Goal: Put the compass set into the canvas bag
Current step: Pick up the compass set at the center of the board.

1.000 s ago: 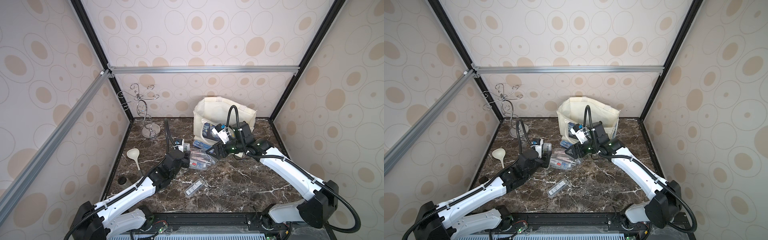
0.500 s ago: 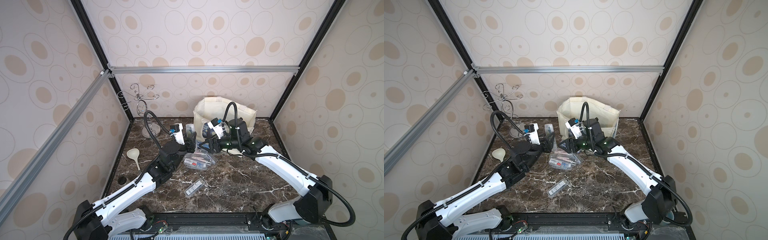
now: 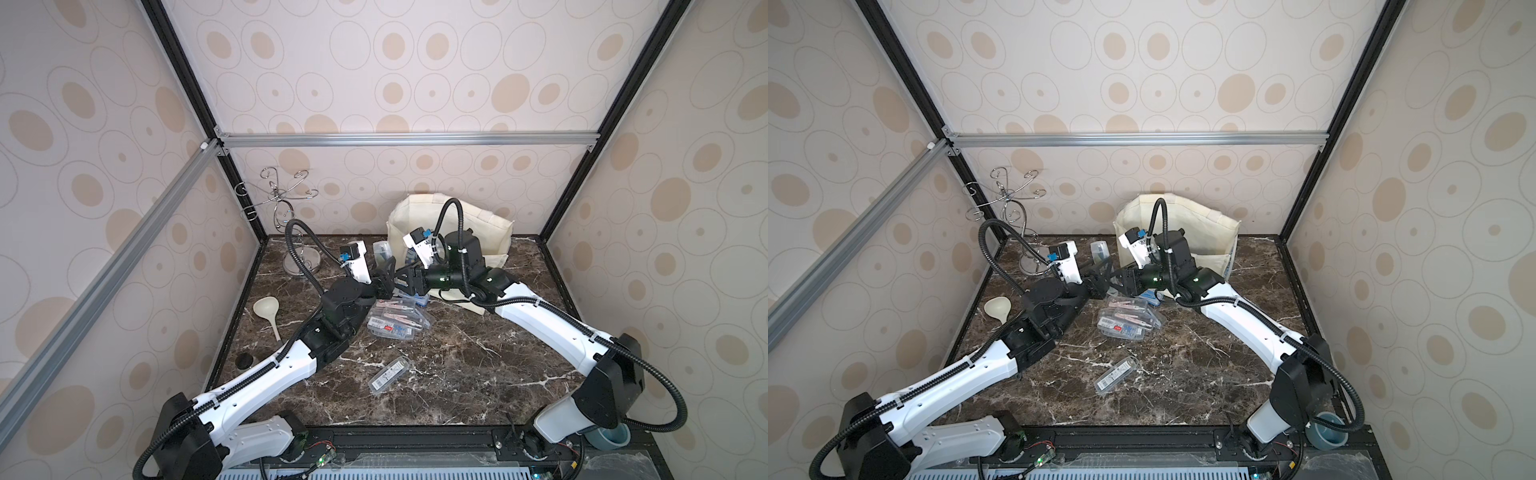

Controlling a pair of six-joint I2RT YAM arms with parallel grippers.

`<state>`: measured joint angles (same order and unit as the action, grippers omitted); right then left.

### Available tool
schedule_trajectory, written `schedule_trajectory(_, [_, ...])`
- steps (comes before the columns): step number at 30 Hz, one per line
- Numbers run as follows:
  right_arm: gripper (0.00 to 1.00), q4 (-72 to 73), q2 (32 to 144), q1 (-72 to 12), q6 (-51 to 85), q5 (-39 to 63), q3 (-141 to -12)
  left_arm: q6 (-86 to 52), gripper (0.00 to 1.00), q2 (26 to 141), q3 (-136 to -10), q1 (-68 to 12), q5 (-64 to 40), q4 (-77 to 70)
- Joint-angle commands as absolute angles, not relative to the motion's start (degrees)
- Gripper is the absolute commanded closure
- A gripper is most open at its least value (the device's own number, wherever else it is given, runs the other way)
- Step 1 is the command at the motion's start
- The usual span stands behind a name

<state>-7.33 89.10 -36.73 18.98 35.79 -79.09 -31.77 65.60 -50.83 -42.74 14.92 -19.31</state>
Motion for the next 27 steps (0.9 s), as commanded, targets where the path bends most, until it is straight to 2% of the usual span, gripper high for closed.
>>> schedule_trajectory(1, [0.57, -4.97, 90.66, -37.06, 20.37, 36.66, -80.94, -33.48, 0.54, 65.98, -53.55, -42.28, 14.78, -22.85])
schedule_trajectory(9, [0.76, -4.83, 92.13, -37.50, 20.83, 37.84, -82.15, -33.94, 0.54, 66.88, -53.70, -41.97, 14.25, -23.46])
schedule_trajectory(17, [0.83, -4.58, 92.11, -37.55, 20.76, 37.72, -82.22, -33.84, 0.50, 66.98, -53.53, -41.68, 13.93, -23.51])
schedule_trajectory(20, [0.83, -4.74, 92.02, -37.61, 20.78, 37.20, -82.32, -33.68, 0.40, 66.76, -53.27, -41.56, 13.93, -23.49])
schedule_trajectory(23, [0.83, -5.08, 91.72, -37.57, 20.53, 35.91, -82.39, -33.08, 0.18, 66.22, -53.13, -41.44, 13.79, -23.38])
schedule_trajectory(25, [0.83, -5.99, 91.53, -37.55, 20.00, 34.58, -82.91, -32.38, 0.07, 65.54, -52.85, -41.31, 13.71, -23.35])
schedule_trajectory(27, [0.83, -7.28, 91.50, -37.54, 19.32, 32.98, -83.74, -31.40, 0.03, 64.47, -52.27, -41.32, 13.71, -23.21])
